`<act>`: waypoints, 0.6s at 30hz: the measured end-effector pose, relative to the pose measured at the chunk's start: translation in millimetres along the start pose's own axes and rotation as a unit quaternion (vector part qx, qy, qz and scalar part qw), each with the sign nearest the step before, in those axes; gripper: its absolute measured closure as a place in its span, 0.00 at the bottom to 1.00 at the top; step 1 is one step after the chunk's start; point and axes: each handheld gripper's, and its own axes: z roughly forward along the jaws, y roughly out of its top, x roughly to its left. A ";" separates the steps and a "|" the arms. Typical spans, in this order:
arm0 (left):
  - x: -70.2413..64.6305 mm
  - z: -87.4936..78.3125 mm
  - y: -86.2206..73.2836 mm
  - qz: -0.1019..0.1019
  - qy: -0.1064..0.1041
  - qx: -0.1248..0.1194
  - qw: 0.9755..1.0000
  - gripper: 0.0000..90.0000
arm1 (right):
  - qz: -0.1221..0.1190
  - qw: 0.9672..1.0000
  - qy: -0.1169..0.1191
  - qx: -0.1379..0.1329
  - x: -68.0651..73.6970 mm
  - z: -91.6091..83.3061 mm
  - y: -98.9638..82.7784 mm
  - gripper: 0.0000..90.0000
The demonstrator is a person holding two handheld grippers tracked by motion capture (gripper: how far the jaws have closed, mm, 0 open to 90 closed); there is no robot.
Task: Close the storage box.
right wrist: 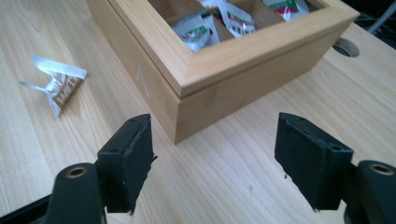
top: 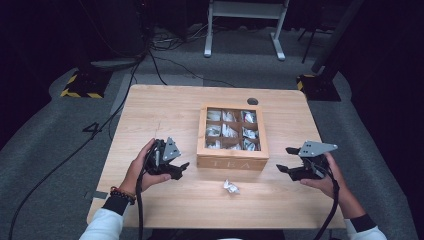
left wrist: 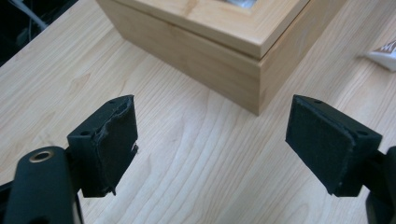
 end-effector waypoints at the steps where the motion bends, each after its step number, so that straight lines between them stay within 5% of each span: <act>1: 0.5 -1.1 -1.9 0.001 0.001 0.002 1.000 0.19 | 0.001 1.000 -0.001 0.002 -0.1 -0.8 -2.0 0.32; 8: 0.9 -4.4 -15.8 0.004 0.007 0.011 1.000 0.20 | -0.005 1.000 -0.012 0.018 2.2 -6.5 -16.6 0.31; 18: -4.4 -7.8 -41.3 -0.006 0.004 0.023 1.000 0.19 | 0.035 0.998 -0.036 0.022 -4.5 -13.4 -43.8 0.30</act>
